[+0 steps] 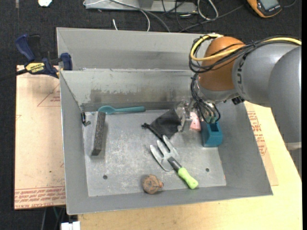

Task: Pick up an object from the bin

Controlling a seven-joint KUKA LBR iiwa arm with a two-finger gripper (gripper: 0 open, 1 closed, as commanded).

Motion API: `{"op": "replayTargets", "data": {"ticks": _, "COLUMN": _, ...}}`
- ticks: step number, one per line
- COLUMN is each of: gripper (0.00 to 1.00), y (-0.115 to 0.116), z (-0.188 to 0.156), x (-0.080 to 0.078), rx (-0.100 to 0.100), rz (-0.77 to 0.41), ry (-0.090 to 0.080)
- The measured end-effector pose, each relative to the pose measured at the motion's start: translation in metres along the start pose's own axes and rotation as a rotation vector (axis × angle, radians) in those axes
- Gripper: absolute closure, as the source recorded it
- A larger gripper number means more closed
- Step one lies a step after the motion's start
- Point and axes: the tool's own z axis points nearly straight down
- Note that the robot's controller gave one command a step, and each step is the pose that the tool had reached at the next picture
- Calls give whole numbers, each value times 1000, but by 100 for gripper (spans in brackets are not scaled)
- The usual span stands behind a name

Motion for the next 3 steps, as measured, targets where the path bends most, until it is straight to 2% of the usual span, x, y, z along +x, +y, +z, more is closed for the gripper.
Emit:
{"op": "replayTargets", "data": {"ticks": 1, "gripper": 100, "y": 1, "z": 0, "x": 0, "rx": -2, "rz": -1, "ry": 0}}
{"op": "replayTargets", "data": {"ticks": 2, "gripper": 100, "y": 1, "z": -62, "x": 1, "rx": 0, "rz": 0, "ry": 2}}
{"op": "replayTargets", "data": {"ticks": 3, "gripper": 100, "y": 16, "z": -147, "x": 19, "rx": -4, "rz": -95, "ry": 0}}
